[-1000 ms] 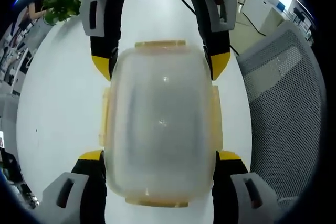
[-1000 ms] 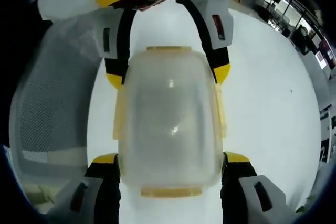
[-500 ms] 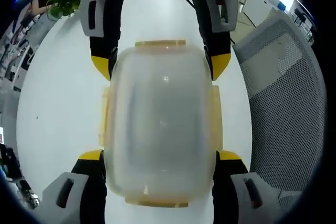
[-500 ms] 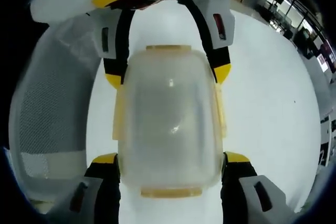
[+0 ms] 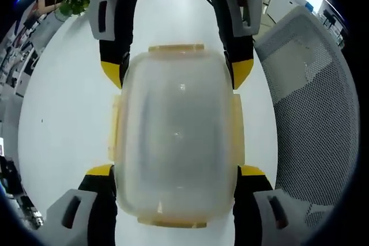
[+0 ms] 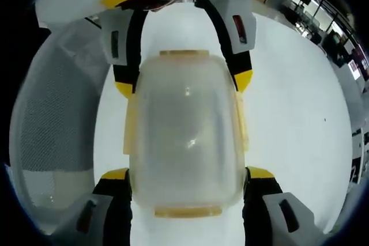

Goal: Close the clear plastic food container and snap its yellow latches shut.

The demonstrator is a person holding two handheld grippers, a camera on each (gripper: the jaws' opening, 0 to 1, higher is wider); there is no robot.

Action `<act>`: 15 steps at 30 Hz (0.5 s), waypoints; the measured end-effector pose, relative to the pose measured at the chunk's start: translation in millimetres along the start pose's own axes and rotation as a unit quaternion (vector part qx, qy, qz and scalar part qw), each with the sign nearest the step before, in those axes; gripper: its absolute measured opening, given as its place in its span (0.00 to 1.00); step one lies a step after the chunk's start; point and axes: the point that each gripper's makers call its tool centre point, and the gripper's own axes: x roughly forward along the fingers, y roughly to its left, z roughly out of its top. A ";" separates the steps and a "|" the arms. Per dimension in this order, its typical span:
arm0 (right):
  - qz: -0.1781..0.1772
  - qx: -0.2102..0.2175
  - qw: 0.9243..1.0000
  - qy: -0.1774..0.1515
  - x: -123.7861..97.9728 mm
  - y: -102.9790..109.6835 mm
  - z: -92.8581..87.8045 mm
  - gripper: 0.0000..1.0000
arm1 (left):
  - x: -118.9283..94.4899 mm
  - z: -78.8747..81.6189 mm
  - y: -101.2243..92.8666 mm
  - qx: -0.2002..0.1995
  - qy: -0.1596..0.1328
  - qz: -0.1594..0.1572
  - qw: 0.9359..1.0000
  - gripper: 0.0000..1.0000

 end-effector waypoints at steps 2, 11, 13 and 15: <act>0.000 0.000 1.000 -0.001 1.6 0.2 4.0 0.79 | -1.0 -3.6 -0.2 0.000 0.000 0.000 1.000 0.83; -0.001 -0.001 1.000 -0.003 7.7 -0.2 20.3 0.79 | -5.9 -21.1 0.4 -0.002 0.002 0.001 1.000 0.83; 0.000 -0.001 1.000 -0.002 8.6 -0.2 23.4 0.79 | -7.0 -24.2 0.3 -0.003 -0.001 0.001 1.000 0.83; 0.000 -0.002 1.000 -0.001 9.6 0.4 26.9 0.79 | -7.7 -27.3 0.5 -0.004 -0.001 0.001 1.000 0.83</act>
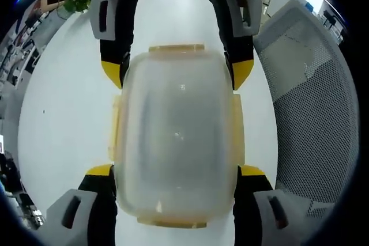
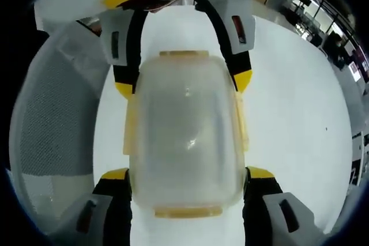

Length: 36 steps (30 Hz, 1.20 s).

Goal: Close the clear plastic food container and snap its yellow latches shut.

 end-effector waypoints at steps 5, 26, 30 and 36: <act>-0.001 0.003 1.000 -0.004 2.9 1.0 9.3 0.79 | -2.7 -8.4 -0.4 0.002 0.003 -0.001 1.000 0.83; -0.007 0.000 1.000 -0.011 6.1 -0.9 22.1 0.79 | -7.7 -20.7 0.3 -0.007 0.001 0.002 1.000 0.84; -0.007 0.001 1.000 0.002 7.2 -1.2 22.5 0.80 | -7.5 -21.3 0.6 -0.007 0.005 0.002 1.000 0.84; -0.011 0.006 1.000 0.002 7.7 -2.1 22.2 0.80 | -8.1 -21.4 0.9 -0.007 0.000 0.004 1.000 0.84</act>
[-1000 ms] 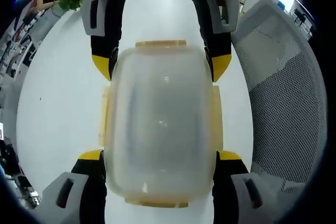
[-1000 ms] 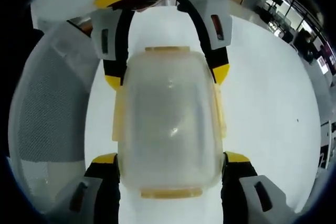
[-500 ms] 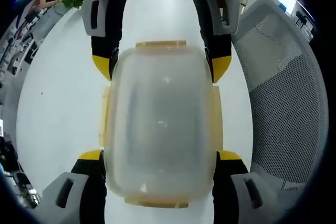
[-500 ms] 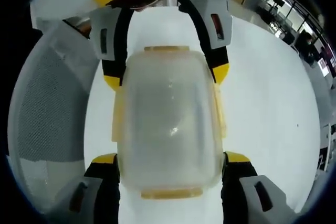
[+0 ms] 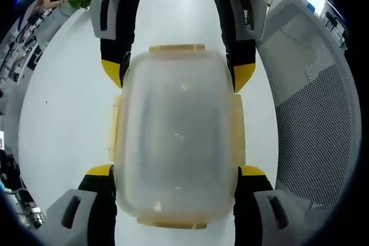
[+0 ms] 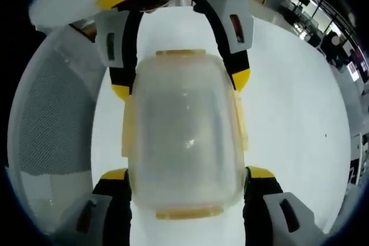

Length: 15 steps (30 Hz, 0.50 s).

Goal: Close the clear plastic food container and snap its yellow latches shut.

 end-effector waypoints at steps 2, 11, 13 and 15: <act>-0.001 0.003 1.000 -0.002 0.2 -0.2 0.5 0.80 | 0.6 -0.4 0.9 0.002 -0.001 0.001 1.000 0.84; -0.004 0.010 1.000 -0.008 2.2 -2.0 2.1 0.80 | 2.3 -2.2 3.5 0.009 0.004 -0.001 1.000 0.84; -0.002 0.010 1.000 -0.003 2.6 -3.7 2.7 0.80 | 2.6 -2.6 5.5 0.009 0.008 -0.001 1.000 0.84; -0.002 0.011 1.000 0.000 3.4 -7.3 2.1 0.80 | 3.1 -2.6 8.8 0.011 0.011 -0.002 1.000 0.84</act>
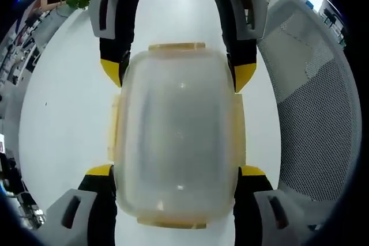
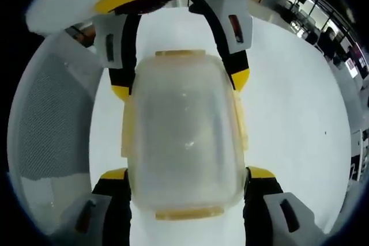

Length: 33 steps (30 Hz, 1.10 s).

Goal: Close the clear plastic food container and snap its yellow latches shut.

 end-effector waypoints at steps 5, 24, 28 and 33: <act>-0.001 0.001 1.000 -0.007 -0.8 -7.9 -1.2 0.80 | 1.1 0.6 8.3 0.000 -0.002 0.001 1.000 0.84; 0.004 -0.008 1.000 0.004 2.7 -32.5 3.7 0.81 | 1.7 -3.4 31.1 -0.010 -0.004 0.004 1.000 0.84; 0.004 -0.007 1.000 0.006 3.2 -36.4 4.4 0.81 | 2.0 -4.6 35.3 -0.009 0.000 0.004 1.000 0.84; 0.003 -0.006 1.000 0.003 3.1 -41.8 4.6 0.81 | 3.0 -4.7 41.1 -0.009 0.001 0.004 1.000 0.84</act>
